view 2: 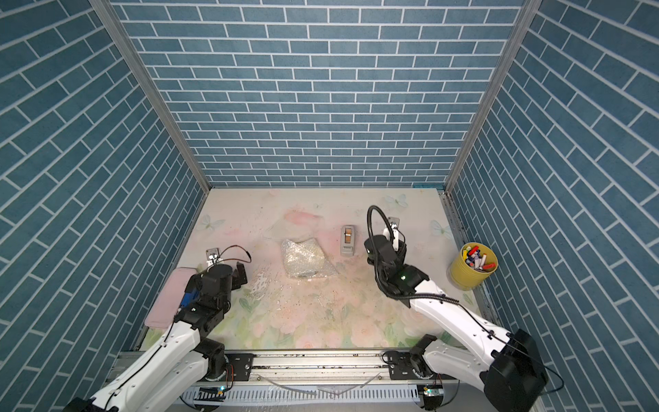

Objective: Wrap dinner plates in bubble wrap
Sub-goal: Reset both arms

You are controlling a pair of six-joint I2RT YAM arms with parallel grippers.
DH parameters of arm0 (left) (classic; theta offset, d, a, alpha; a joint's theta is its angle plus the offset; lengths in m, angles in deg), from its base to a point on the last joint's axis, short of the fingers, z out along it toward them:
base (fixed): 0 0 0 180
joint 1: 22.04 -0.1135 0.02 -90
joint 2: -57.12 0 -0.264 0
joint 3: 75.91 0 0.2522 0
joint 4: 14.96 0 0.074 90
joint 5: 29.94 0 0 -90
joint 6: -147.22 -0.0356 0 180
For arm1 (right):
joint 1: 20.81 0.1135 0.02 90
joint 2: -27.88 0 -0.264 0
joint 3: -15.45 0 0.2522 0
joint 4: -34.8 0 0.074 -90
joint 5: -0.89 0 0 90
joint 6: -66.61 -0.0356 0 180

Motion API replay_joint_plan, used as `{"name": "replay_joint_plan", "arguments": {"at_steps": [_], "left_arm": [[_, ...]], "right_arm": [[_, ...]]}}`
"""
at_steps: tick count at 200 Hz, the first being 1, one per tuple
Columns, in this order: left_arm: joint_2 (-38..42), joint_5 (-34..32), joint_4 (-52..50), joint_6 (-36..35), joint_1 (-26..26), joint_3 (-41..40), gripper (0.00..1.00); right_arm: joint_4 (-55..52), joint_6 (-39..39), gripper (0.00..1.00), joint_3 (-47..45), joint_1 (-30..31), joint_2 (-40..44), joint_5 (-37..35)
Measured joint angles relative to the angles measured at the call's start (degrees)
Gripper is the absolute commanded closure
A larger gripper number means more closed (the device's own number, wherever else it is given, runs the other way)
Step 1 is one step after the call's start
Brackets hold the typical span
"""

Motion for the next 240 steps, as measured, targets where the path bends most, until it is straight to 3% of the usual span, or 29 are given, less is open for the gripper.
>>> {"name": "replay_joint_plan", "arguments": {"at_steps": [31, 57, 76, 89, 103, 127, 146, 176, 240], "left_arm": [[-13.4, 6.6, 13.5, -3.1, -10.6, 0.6, 0.00], [-25.5, 14.6, 26.8, -5.7, -13.2, 3.1, 0.01], [-30.7, 18.8, 33.3, -8.3, -13.4, 4.1, 0.01], [-34.4, 20.5, 40.0, -9.6, -13.8, 4.2, 0.01], [-41.0, 23.9, 49.3, -10.2, -15.4, 3.8, 0.01], [-44.7, 29.9, 49.8, -11.6, -17.2, 4.4, 0.01], [-44.7, 33.1, 49.6, -12.8, -17.1, 6.8, 0.00], [-44.6, 34.9, 50.6, -13.7, -17.0, 8.1, 0.01], [-44.6, 38.1, 48.9, -16.0, -16.2, 8.7, 0.01]], "right_arm": [[4.8, 7.8, 0.38, -7.0, -14.0, -4.3, -2.8], [17.9, 12.5, 0.34, -10.3, -21.3, -4.3, 0.0], [25.1, 14.5, 0.09, -12.8, -26.6, -7.4, 5.9], [29.2, 15.8, 0.02, -14.9, -30.0, -9.1, 10.7], [35.9, 16.3, 0.01, -18.0, -34.9, -10.5, 18.3], [50.6, 16.1, 0.01, -19.3, -43.1, -20.3, 31.6], [52.1, 16.2, 0.01, -18.6, -44.4, -26.2, 39.5], [52.2, 16.2, 0.01, -16.4, -44.9, -26.6, 46.9], [52.7, 16.3, 0.01, -15.3, -43.3, -26.6, 47.7]]}}
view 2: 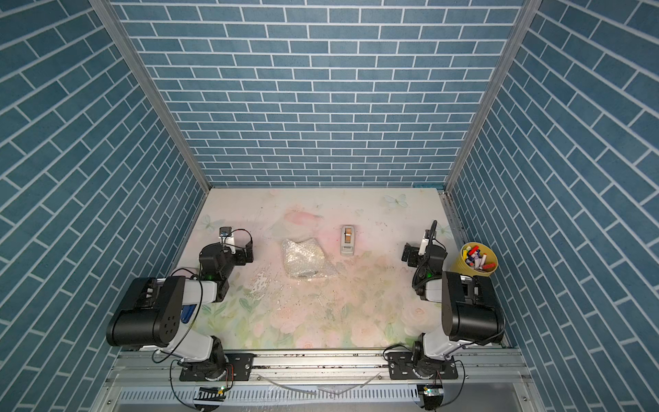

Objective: Wrap dinner plates in bubble wrap
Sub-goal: Reset both arms

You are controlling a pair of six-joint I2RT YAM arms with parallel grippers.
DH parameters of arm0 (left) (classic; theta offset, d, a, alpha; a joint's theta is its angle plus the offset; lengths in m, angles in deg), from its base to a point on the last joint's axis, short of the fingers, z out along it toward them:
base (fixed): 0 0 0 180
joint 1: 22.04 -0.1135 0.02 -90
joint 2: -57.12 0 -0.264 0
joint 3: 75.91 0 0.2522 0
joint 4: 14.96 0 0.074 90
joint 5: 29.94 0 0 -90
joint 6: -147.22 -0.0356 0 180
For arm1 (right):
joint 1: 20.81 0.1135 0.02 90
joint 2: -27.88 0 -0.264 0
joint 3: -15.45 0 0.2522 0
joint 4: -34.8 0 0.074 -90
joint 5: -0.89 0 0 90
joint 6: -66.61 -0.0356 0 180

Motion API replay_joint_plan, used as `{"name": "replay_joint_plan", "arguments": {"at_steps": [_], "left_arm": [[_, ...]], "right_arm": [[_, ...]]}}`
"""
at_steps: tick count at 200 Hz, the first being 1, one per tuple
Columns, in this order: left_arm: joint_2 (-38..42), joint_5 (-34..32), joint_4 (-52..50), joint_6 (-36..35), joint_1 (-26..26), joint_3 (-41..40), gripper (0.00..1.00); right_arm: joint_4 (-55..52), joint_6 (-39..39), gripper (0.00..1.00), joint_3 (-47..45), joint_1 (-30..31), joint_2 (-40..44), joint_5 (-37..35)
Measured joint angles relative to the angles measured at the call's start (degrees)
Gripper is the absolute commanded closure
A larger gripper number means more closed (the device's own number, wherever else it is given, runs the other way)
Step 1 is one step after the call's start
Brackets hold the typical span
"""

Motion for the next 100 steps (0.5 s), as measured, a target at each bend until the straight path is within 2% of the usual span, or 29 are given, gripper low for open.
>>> {"name": "replay_joint_plan", "arguments": {"at_steps": [100], "left_arm": [[0.0, 1.3, -1.0, -1.6, 1.0, 0.8, 0.01]], "right_arm": [[-0.2, 0.0, 0.01, 0.0, 0.2, 0.0, 0.0]]}}
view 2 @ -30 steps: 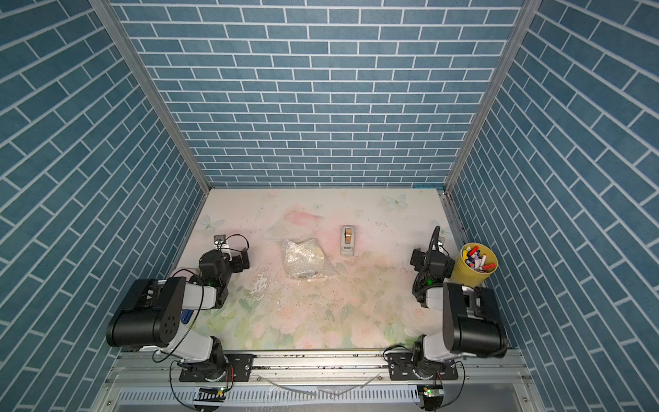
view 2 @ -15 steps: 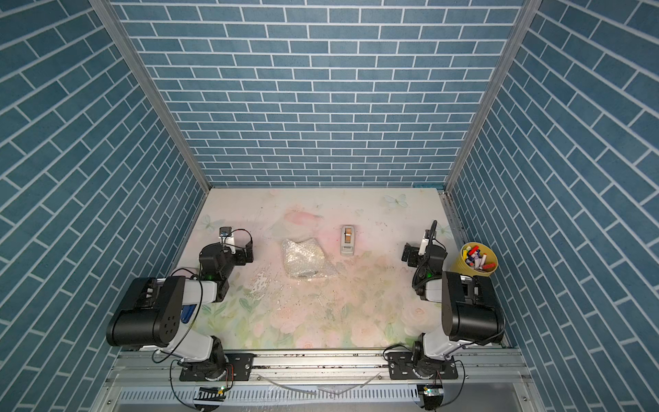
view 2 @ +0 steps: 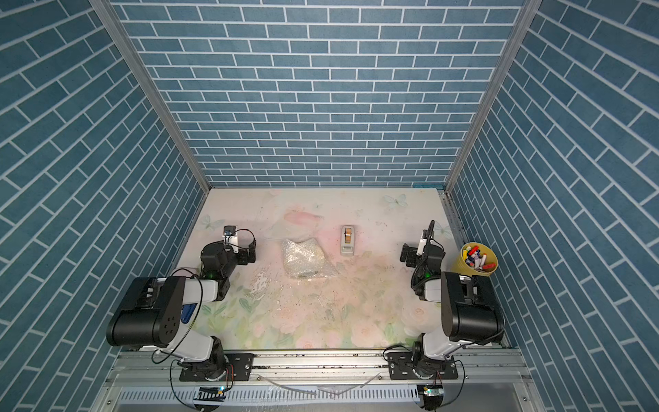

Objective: Wrap dinner plates in bubble wrap
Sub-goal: Reset both arms

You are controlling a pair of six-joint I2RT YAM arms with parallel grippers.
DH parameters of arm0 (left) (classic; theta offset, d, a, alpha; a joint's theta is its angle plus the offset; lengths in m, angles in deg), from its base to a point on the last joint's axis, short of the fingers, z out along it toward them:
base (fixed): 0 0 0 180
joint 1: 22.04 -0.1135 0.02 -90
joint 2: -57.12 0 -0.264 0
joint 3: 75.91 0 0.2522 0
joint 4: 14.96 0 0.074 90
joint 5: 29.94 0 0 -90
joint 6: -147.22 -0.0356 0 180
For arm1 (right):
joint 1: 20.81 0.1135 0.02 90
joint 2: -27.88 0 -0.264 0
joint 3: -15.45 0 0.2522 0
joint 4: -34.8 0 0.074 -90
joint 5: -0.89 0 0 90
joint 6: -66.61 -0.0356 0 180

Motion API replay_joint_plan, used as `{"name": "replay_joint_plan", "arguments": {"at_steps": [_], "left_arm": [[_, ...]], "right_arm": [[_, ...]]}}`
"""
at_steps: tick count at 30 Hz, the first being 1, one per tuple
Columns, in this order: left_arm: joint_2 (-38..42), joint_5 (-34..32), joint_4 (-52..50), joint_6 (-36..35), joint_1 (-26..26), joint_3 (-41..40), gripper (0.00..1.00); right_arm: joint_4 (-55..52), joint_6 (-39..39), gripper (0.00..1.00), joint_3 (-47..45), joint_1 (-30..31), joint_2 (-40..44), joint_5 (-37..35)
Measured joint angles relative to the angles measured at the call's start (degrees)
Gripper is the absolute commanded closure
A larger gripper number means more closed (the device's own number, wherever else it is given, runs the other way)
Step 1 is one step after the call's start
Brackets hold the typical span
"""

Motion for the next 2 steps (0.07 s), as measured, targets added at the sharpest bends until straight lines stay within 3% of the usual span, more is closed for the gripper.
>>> {"name": "replay_joint_plan", "arguments": {"at_steps": [2], "left_arm": [[0.0, -0.3, 0.0, -0.1, 0.1, 0.0, 0.01]], "right_arm": [[0.0, 0.0, 0.01, 0.0, -0.1, 0.0, 0.0]]}}
